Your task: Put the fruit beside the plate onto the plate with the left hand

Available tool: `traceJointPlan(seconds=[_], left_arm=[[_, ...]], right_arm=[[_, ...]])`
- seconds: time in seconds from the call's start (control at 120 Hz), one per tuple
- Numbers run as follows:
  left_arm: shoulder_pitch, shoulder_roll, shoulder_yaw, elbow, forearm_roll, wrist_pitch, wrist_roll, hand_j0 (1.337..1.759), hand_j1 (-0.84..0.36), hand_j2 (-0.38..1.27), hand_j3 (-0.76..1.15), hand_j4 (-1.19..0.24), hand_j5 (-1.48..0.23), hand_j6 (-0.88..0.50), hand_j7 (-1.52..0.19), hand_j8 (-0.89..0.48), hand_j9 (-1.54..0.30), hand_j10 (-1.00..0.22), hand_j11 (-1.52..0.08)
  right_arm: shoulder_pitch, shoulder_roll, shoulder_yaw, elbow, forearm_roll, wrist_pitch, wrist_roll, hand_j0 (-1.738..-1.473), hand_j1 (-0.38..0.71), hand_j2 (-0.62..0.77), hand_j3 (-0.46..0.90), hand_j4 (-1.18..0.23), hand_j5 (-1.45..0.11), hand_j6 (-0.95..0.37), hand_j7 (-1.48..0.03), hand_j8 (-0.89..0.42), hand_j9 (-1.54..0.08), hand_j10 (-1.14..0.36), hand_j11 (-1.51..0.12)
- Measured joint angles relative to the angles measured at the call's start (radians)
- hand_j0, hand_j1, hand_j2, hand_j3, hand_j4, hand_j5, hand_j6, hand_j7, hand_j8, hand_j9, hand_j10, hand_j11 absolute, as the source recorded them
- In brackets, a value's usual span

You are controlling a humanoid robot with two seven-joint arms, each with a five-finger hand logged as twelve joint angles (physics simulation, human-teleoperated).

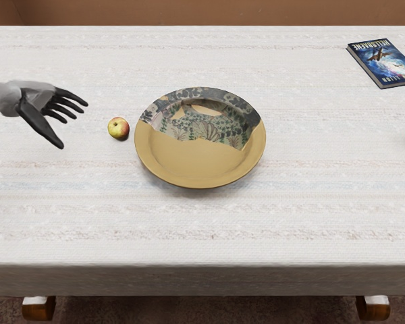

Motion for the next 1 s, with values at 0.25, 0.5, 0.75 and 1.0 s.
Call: traceJointPlan(seconds=[0.25, 0.5, 0.75, 1.0], left_arm=[[-0.139, -0.024, 0.007, -0.061, 0.146, 0.0, 0.102, 1.658, 0.05, 0.05, 0.0, -0.25, -0.32, -0.25, -0.32, -0.25, -0.32, -0.25, -0.32], [-0.163, -0.219, 0.011, -0.162, 0.461, 0.0, 0.446, 1.658, 0.05, 0.05, 0.0, -0.25, -0.32, -0.25, -0.32, -0.25, -0.32, -0.25, -0.32], [-0.138, -0.278, 0.013, -0.26, 0.611, 0.161, 0.484, 1.658, 0.05, 0.05, 0.0, -0.25, -0.32, -0.25, -0.32, -0.25, -0.32, -0.25, -0.32], [-0.093, -0.339, 0.015, -0.26, 0.747, 0.329, 0.398, 1.658, 0.05, 0.05, 0.0, -0.25, -0.33, -0.25, -0.33, -0.25, -0.33, -0.25, -0.33]], right_arm=[[-0.001, 0.0, -0.001, 0.0, 0.0, 0.0, 0.0, -1.658, -0.31, -0.01, 0.0, -0.03, -0.04, -0.03, -0.04, -0.03, -0.04, -0.03, -0.04], [-0.001, 0.0, -0.001, 0.0, 0.0, 0.0, 0.0, -1.658, -0.31, -0.01, 0.0, -0.03, -0.04, -0.03, -0.04, -0.03, -0.04, -0.03, -0.04], [-0.001, 0.0, -0.001, 0.0, 0.0, 0.0, 0.0, -1.658, -0.31, -0.01, 0.0, -0.03, -0.04, -0.03, -0.04, -0.03, -0.04, -0.03, -0.04], [-0.001, 0.0, -0.001, 0.0, 0.0, 0.0, 0.0, -1.658, -0.31, -0.01, 0.0, -0.03, -0.04, -0.03, -0.04, -0.03, -0.04, -0.03, -0.04]])
